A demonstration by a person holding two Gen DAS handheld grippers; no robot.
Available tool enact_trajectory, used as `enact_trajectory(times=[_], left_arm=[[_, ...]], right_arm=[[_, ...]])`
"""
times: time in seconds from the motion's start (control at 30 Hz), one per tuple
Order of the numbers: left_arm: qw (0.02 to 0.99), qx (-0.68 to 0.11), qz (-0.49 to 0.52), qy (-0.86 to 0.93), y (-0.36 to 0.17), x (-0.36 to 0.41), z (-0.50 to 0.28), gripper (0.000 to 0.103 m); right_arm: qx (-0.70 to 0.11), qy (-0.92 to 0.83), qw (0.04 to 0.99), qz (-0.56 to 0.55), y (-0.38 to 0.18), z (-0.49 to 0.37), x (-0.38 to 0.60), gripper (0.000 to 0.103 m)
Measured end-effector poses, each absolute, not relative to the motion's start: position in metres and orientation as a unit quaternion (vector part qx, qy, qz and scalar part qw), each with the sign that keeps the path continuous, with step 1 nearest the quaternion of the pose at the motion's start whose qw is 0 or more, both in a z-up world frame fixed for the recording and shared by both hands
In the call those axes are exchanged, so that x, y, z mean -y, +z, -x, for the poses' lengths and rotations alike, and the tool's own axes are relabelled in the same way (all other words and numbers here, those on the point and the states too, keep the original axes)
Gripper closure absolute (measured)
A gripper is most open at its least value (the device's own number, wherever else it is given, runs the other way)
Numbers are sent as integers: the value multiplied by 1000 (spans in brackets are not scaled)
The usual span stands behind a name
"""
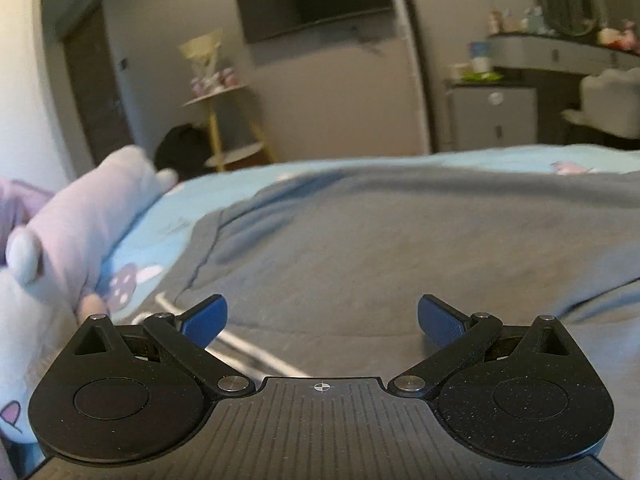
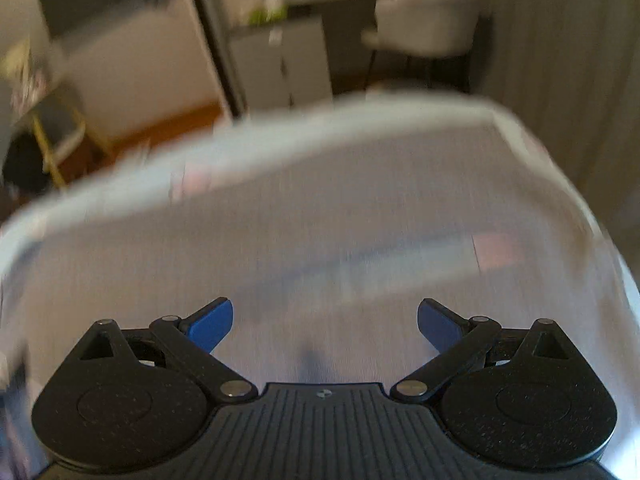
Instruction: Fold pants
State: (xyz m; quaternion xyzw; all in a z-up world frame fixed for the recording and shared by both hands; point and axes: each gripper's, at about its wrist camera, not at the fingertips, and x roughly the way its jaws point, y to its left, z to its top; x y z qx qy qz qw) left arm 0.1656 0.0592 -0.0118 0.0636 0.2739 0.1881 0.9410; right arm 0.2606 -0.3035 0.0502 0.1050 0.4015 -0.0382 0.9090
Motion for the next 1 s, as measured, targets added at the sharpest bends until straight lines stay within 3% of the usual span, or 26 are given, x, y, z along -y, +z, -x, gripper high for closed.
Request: enact_trajectory(times=[0.1,0.17,0.23,0.4,0.43,0.5,0.53,0.57,0.7,0.83,1.0], left_arm=[[937,-277,-78,199,-23,-70,-169,0],[934,-281,-80,203,-32,-78,-172,0],[934,-293,-57,198,-40,-84,-174,0],[937,-280,44,203,-48,-100,-165,0],[938,-275,48,207,-49,-100,-165,0],[938,-271,39,212,-51,-96,-165,0],[938,-270,40,212,-51,-96,-164,0],[939,-270,45,208,-51,-97,-164,0],[943,-265,80,184,-47,-107,-159,0],[943,-267,108,167,-39,-111,-152,0],[945,-266,152,116,-16,-109,-143,0]], right_arm=[[-395,-85,905,-132,42,-359,315,8],[-399,-121,897,-146,30,-408,319,26],[-405,-168,885,-157,15,-447,324,33],[-409,-262,856,-175,-19,-485,349,35],[-412,-268,852,-179,-24,-486,354,42],[-400,-272,856,-180,-27,-481,358,65],[-392,-266,862,-180,-26,-475,359,86],[-386,-253,867,-187,-25,-468,363,95],[-333,-201,903,-183,5,-419,363,99],[-242,-149,940,-190,36,-299,364,100],[-233,-153,927,-251,4,-139,368,100]])
